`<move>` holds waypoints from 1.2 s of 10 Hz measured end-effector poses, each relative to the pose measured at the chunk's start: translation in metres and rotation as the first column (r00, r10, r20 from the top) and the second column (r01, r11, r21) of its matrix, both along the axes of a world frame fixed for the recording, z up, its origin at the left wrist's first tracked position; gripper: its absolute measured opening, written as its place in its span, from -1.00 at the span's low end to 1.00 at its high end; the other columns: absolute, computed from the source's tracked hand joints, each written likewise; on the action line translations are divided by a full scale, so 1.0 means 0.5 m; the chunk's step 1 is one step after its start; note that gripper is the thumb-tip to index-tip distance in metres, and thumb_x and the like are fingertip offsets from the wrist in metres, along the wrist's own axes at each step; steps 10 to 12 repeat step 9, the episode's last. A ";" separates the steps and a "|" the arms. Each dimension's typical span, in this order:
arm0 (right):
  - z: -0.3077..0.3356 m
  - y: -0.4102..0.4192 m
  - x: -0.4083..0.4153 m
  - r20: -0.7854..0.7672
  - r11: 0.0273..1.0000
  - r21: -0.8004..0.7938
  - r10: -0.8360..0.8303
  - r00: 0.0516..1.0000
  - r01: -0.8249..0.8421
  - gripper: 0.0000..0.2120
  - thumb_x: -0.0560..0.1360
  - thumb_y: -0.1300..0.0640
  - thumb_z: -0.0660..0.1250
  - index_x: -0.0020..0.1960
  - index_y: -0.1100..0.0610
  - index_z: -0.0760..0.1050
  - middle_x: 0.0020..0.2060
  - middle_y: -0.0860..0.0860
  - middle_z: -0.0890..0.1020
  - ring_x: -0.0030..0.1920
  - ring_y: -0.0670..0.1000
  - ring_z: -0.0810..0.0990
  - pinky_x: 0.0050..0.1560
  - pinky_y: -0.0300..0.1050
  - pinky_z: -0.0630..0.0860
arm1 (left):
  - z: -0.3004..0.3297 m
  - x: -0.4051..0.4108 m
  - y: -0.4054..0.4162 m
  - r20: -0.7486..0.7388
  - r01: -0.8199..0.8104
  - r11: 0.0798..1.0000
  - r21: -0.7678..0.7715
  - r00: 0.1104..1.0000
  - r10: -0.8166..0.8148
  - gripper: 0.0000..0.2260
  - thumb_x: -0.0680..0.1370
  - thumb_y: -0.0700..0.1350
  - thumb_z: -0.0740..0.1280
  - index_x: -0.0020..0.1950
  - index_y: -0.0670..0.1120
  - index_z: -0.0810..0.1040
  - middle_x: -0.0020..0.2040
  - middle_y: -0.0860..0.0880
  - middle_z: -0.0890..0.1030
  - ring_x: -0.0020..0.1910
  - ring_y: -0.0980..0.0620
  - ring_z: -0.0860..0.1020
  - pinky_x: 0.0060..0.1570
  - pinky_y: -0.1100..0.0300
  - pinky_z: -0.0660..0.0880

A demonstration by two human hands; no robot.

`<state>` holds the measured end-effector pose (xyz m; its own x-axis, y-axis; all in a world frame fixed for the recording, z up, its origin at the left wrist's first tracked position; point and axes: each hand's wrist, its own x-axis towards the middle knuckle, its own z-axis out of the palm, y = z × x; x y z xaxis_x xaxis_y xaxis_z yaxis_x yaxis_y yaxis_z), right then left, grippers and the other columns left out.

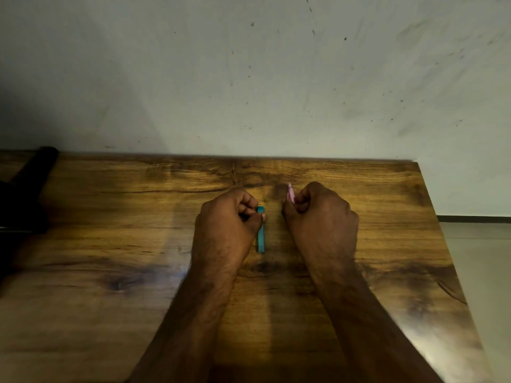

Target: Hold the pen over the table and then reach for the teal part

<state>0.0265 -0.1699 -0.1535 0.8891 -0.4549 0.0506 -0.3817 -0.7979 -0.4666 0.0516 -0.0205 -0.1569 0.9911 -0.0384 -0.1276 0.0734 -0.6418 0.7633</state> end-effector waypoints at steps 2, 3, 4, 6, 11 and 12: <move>-0.001 -0.001 0.001 -0.014 1.000 -0.014 0.008 1.000 -0.008 -0.78 0.54 -0.16 0.36 -0.06 0.00 0.56 -0.16 -0.03 0.66 -0.16 0.07 0.64 -0.23 -0.13 0.32 | -0.001 0.001 -0.002 -0.006 -0.004 1.000 0.030 1.000 0.004 -0.79 0.43 -0.04 0.59 -0.13 0.16 0.59 -0.30 0.20 0.62 -0.16 0.48 0.54 -0.42 0.55 0.41; 0.000 -0.002 0.002 -0.034 1.000 -0.004 0.004 0.999 -0.004 -0.75 0.54 -0.19 0.34 -0.04 -0.01 0.58 -0.14 -0.03 0.66 -0.13 0.07 0.64 -0.22 -0.12 0.38 | -0.002 0.000 -0.001 0.012 -0.002 0.999 0.043 1.000 0.002 -0.81 0.43 -0.03 0.59 -0.12 0.15 0.60 -0.30 0.20 0.61 -0.15 0.45 0.55 -0.38 0.50 0.39; 0.002 -0.006 0.000 -0.040 1.000 0.007 -0.002 0.999 0.003 -0.73 0.56 -0.20 0.32 -0.04 -0.01 0.59 -0.13 -0.02 0.67 -0.13 0.07 0.64 -0.21 -0.12 0.40 | -0.002 -0.001 -0.001 0.031 0.003 1.000 0.023 0.999 -0.004 -0.82 0.45 -0.05 0.57 -0.11 0.14 0.60 -0.30 0.19 0.61 -0.14 0.43 0.55 -0.36 0.46 0.41; 0.003 -0.005 -0.001 -0.037 1.000 0.023 0.009 0.999 -0.008 -0.68 0.57 -0.23 0.29 -0.02 0.02 0.60 -0.13 0.03 0.67 -0.11 0.12 0.65 -0.15 -0.05 0.57 | 0.008 -0.009 -0.001 0.082 -0.021 0.998 0.056 0.997 0.016 -0.90 0.50 0.03 0.51 -0.05 0.13 0.62 -0.25 0.19 0.61 -0.27 0.31 0.57 -0.36 0.45 0.39; 0.107 0.008 -0.052 0.203 0.993 0.070 0.080 0.976 -0.096 -0.63 0.59 -0.23 0.27 0.18 0.00 0.63 0.02 0.02 0.69 0.02 0.13 0.65 -0.05 0.04 0.60 | 0.112 -0.048 0.005 0.294 -0.026 0.995 0.097 0.956 -0.003 -0.65 0.57 0.08 0.41 0.32 0.03 0.55 0.25 0.03 0.59 0.24 0.02 0.54 0.18 0.11 0.52; 0.107 0.008 -0.052 0.203 0.993 0.070 0.080 0.976 -0.096 -0.63 0.59 -0.23 0.27 0.18 0.00 0.63 0.02 0.02 0.69 0.02 0.13 0.65 -0.05 0.04 0.60 | 0.112 -0.048 0.005 0.294 -0.026 0.995 0.097 0.956 -0.003 -0.65 0.57 0.08 0.41 0.32 0.03 0.55 0.25 0.03 0.59 0.24 0.02 0.54 0.18 0.11 0.52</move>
